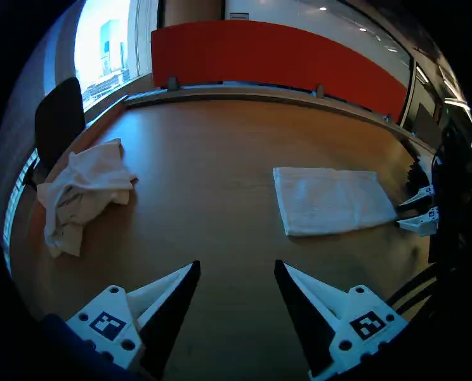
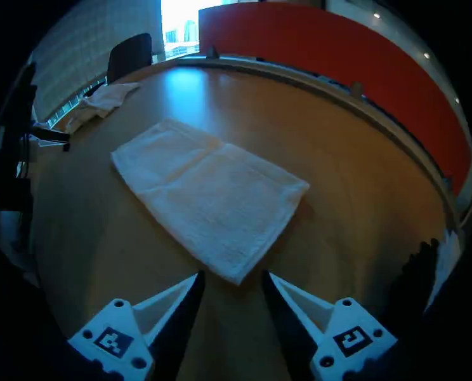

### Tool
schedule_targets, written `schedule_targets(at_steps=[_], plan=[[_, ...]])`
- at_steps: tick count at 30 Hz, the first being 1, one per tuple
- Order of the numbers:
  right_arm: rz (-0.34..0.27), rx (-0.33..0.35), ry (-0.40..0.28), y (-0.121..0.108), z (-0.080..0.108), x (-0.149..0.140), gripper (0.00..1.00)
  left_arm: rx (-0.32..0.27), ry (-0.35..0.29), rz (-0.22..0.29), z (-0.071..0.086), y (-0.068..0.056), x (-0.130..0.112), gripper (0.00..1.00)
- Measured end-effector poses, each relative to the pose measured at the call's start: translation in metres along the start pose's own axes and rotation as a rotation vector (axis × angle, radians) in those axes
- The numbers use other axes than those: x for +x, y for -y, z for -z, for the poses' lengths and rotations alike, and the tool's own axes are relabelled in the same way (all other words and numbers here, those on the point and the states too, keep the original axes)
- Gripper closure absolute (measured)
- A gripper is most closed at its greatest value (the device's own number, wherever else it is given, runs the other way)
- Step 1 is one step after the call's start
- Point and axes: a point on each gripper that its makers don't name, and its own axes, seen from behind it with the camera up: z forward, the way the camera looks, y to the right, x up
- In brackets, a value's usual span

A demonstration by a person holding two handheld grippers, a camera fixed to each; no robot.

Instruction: Fold towel

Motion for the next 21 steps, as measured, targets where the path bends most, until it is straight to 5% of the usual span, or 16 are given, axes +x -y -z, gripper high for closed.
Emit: schedule_targets(at_steps=[5, 11, 17, 21], plan=[[-0.002, 0.005, 0.008, -0.0023, -0.0014, -0.0003, 0.48, -0.004, -0.001, 0.003, 0.0008, -0.0005, -0.0005, 0.14], [0.001, 0.020, 0.026, -0.0013, -0.0015, -0.0037, 0.74, -0.004, -0.002, 0.006, 0.0001, -0.0004, -0.0002, 0.14], [0.002, 0.024, 0.033, -0.0004, -0.0007, -0.0073, 0.74, -0.005, -0.003, 0.007, -0.0003, -0.0004, 0.0009, 0.14], [0.002, 0.026, 0.032, -0.0001, -0.0010, -0.0075, 0.87, -0.004, -0.002, 0.006, -0.0006, -0.0004, 0.0005, 0.14]])
